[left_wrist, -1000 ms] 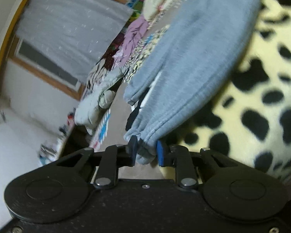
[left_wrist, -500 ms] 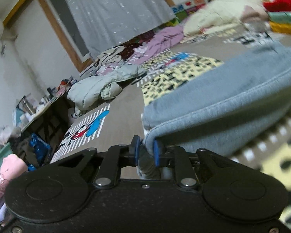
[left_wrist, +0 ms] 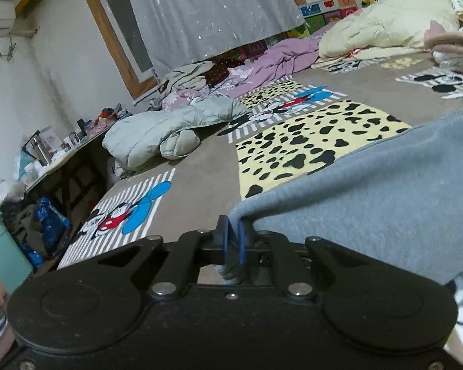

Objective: Fold clothes

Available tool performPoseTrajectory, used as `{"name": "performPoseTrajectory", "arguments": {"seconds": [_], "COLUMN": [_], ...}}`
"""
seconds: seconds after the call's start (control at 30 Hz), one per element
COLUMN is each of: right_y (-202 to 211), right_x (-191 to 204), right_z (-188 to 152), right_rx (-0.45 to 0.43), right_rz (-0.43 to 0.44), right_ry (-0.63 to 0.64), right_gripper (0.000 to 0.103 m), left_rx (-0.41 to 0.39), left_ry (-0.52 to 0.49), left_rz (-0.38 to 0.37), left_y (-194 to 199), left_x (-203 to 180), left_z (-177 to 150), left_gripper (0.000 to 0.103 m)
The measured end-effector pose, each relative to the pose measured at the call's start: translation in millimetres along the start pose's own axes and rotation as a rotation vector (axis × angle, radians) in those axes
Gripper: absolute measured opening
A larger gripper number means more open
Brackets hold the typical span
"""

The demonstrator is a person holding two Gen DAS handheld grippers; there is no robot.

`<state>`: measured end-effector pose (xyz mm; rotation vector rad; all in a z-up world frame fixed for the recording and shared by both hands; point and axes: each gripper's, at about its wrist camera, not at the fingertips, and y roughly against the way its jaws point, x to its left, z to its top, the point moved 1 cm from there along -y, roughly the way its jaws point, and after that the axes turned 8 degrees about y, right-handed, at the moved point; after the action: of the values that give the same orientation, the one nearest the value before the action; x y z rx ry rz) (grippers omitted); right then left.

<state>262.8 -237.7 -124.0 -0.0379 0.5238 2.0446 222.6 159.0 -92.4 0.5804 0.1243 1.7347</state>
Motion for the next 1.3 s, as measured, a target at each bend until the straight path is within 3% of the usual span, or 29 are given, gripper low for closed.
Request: {"name": "performPoseTrajectory", "arguments": {"seconds": [0.37, 0.7, 0.87, 0.93, 0.97, 1.03, 1.07, 1.1, 1.3], "right_y": [-31.6, -65.2, -79.3, -92.1, -96.4, -96.0, -94.3, -92.5, -70.4], "right_x": [-25.5, -36.6, -39.4, -41.3, -42.9, -48.8, -51.0, -53.1, -48.5], "right_z": [6.1, 3.4, 0.4, -2.4, -4.1, -5.0, -5.1, -5.4, 5.9], "right_rx": [-0.020, 0.009, 0.035, 0.112, 0.139, 0.138, 0.134, 0.130, 0.045], "right_rz": [-0.037, -0.030, -0.032, 0.001, 0.011, 0.004, -0.009, -0.021, -0.069], "right_ry": [-0.105, -0.144, -0.164, -0.186, -0.200, -0.241, -0.257, -0.273, -0.247], "right_gripper": [0.012, 0.012, 0.012, 0.016, 0.018, 0.034, 0.048, 0.051, 0.050], "left_rx": [-0.033, -0.006, 0.064, 0.127, 0.154, 0.159, 0.155, 0.147, 0.125], "left_ry": [0.040, 0.031, 0.057, 0.056, 0.049, 0.056, 0.077, 0.127, 0.425], "left_rz": [0.012, 0.026, 0.030, 0.022, 0.020, 0.030, 0.053, 0.068, 0.130], "left_y": [-39.9, -84.2, -106.8, -120.8, -127.0, -129.3, -127.6, -122.7, -75.7], "left_x": [0.1, -11.8, -13.6, -16.5, -18.1, -18.2, -14.4, -6.2, 51.4], "left_z": [29.2, 41.0, 37.9, 33.6, 32.2, 35.5, 37.4, 37.3, 15.8], "left_gripper": [0.005, 0.004, 0.004, 0.006, 0.010, 0.022, 0.042, 0.053, 0.051]}}
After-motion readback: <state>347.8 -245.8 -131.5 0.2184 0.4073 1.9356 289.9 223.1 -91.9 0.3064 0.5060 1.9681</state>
